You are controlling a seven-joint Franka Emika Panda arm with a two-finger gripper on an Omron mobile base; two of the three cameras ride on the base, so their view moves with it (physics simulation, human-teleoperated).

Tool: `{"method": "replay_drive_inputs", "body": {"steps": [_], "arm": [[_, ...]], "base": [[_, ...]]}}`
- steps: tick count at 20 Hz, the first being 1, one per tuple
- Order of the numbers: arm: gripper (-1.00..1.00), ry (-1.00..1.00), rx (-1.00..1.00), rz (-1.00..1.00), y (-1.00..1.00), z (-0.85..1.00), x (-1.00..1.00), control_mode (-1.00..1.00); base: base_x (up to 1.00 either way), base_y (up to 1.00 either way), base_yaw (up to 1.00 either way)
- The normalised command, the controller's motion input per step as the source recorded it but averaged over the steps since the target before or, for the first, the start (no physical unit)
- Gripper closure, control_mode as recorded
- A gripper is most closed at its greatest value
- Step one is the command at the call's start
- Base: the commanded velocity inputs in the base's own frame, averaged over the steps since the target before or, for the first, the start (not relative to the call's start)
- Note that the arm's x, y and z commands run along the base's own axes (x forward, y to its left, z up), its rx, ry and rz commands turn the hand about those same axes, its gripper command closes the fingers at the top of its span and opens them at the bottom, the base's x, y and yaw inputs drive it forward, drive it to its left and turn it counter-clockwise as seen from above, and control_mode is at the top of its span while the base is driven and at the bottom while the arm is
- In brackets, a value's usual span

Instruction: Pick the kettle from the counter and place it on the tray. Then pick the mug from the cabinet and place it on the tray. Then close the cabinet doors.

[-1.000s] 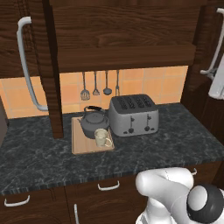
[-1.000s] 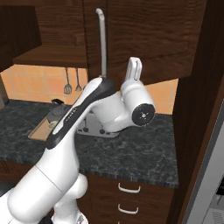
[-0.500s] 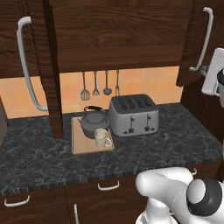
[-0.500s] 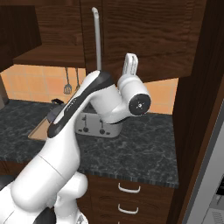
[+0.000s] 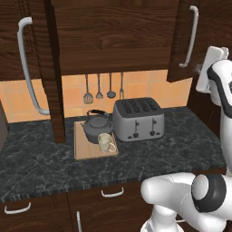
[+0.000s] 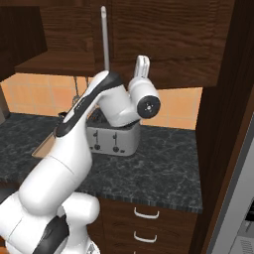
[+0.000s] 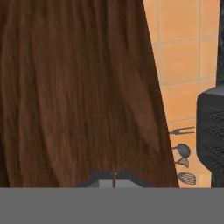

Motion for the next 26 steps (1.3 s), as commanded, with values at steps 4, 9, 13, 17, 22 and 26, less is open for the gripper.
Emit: {"method": "replay_drive_inputs", "body": {"steps": [4, 9, 13, 17, 22, 26], "arm": [[1.0, 0.0, 0.0, -0.04, 0.43, -0.01, 0.7, -1.0], [1.0, 0.0, 0.0, -0.03, 0.36, 0.0, 0.63, -1.0], [1.0, 0.0, 0.0, -0.03, 0.36, -0.04, 0.68, -1.0], [1.0, 0.0, 0.0, -0.03, 0.36, -0.1, 0.73, -1.0], [1.0, 0.0, 0.0, -0.04, 0.2, -0.1, 0.89, -1.0], [1.0, 0.01, 0.0, -0.01, 0.02, -0.08, 0.95, -1.0]], "base": [[0.0, 0.0, 0.0], [0.0, 0.0, 0.0], [0.0, 0.0, 0.0], [0.0, 0.0, 0.0], [0.0, 0.0, 0.0], [0.0, 0.0, 0.0]]}}
